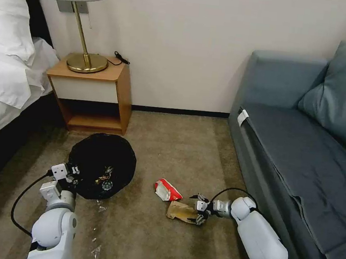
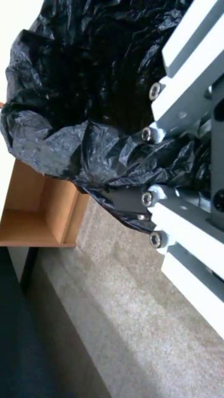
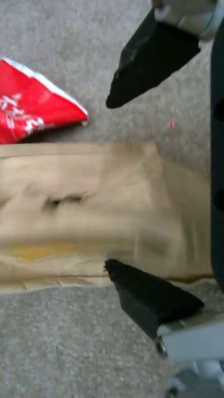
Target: Pick up the trash bin, then pick up the garbage on the floor and place it into the trash bin.
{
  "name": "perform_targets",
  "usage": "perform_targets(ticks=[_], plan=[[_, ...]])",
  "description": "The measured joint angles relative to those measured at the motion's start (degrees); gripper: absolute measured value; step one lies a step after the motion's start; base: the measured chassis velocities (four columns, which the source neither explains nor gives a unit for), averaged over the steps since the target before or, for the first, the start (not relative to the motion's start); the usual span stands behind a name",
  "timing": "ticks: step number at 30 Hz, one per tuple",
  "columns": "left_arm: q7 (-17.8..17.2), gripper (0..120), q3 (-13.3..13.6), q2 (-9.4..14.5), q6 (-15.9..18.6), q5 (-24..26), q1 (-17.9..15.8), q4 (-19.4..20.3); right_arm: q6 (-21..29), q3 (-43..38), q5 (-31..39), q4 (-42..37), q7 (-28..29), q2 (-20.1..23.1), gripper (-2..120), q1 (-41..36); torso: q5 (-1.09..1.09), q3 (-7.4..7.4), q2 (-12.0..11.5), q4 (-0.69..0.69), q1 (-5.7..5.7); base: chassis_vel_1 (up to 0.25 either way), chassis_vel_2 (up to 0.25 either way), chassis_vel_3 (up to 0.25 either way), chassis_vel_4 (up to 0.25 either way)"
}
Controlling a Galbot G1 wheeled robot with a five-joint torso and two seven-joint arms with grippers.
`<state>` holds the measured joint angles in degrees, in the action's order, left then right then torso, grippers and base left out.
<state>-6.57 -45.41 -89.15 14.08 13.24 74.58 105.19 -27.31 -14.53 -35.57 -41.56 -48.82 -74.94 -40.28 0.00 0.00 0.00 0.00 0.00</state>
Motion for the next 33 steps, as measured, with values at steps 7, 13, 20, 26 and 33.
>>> perform_targets(ticks=[7,13,20,26,33], plan=[[0.0,4,-0.03,0.04,-0.03,0.0,0.0,0.06,-0.46,-0.52,0.13,0.27,0.24,-0.31,71,-0.78,0.0,0.0,0.0,0.0,0.0,0.0,0.0,0.0,0.0],[0.0,4,-0.19,0.16,-0.06,0.09,0.01,0.14,-0.47,-1.1,0.83,0.29,0.58,-0.46,51,-1.27,-0.01,0.0,0.0,0.0,0.0,0.0,0.0,0.0,0.0],[0.02,4,0.0,0.18,-0.13,0.05,0.0,-0.03,-0.47,-1.72,2.68,0.03,1.56,-0.34,25,-1.39,0.0,0.0,0.0,0.0,0.0,0.0,0.0,0.0,0.0],[0.02,4,0.3,0.16,-0.14,0.03,-0.03,-0.11,-0.72,-2.05,3.0,-0.49,1.36,-0.02,0,-1.82,0.0,0.0,0.0,0.0,0.0,0.0,0.0,0.0,0.0],[0.01,4,0.48,0.1,-0.14,0.02,0.01,-0.16,-0.81,-2.22,3.75,-2.16,1.07,0.15,0,-3.59,0.0,0.0,0.0,0.0,0.0,0.0,0.0,0.0,0.0]])
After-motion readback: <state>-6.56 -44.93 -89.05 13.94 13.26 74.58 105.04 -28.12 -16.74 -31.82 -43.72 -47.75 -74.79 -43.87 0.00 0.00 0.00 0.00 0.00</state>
